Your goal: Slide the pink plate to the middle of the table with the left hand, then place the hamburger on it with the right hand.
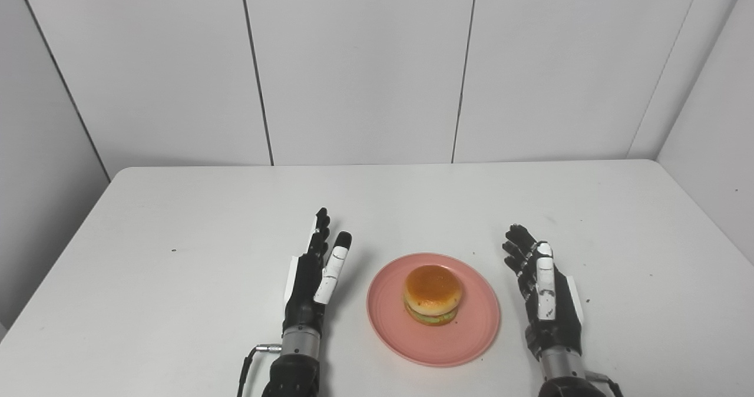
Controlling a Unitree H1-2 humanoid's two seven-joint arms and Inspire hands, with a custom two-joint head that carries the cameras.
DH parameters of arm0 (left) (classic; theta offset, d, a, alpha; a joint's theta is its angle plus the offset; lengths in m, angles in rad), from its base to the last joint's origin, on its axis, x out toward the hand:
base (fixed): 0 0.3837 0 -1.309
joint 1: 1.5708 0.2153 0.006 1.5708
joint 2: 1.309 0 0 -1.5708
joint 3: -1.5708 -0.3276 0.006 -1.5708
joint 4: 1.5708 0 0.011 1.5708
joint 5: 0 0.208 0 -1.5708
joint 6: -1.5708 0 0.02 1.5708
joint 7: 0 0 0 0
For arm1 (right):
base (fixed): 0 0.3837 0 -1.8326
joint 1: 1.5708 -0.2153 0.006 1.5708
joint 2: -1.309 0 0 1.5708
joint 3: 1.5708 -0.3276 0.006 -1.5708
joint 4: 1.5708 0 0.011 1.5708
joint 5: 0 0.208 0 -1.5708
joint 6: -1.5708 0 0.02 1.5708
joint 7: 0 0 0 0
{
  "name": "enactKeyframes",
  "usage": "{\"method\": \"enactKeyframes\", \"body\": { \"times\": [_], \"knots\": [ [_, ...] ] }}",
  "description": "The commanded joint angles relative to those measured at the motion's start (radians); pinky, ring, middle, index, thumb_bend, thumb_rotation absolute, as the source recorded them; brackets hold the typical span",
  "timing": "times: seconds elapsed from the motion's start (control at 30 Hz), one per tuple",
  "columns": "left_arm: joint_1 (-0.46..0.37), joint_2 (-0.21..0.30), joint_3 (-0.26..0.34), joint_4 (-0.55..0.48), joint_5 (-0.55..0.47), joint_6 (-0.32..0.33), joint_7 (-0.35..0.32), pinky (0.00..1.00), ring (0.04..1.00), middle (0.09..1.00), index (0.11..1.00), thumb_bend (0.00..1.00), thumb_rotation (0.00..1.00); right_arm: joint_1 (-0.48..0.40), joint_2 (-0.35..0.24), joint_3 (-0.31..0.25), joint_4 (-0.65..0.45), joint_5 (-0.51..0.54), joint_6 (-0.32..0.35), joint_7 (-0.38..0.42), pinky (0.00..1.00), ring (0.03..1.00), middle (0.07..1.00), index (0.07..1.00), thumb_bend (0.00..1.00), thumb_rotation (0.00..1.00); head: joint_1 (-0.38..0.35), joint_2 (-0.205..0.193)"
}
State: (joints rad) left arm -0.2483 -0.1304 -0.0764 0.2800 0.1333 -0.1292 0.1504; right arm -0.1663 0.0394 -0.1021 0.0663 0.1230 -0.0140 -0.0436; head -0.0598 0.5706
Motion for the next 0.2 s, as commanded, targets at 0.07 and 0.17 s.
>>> {"method": "enactKeyframes", "body": {
  "times": [0.07,0.17],
  "knots": [
    [0.046,0.024,0.008,0.024,-0.003,0.012,-0.011,1.00,1.000,1.000,1.000,0.80,0.91,-0.024,-0.002,0.008,-0.016,-0.010,0.064,-0.011,0.92,0.895,0.884,0.852,0.82,1.00,0.002,0.003],
    [0.048,0.022,0.007,0.021,-0.004,0.014,-0.010,1.00,1.000,1.000,1.000,0.79,0.91,-0.024,-0.006,0.012,-0.022,-0.014,0.099,-0.010,0.93,0.902,0.894,0.869,0.79,1.00,0.002,0.003]
  ]
}}
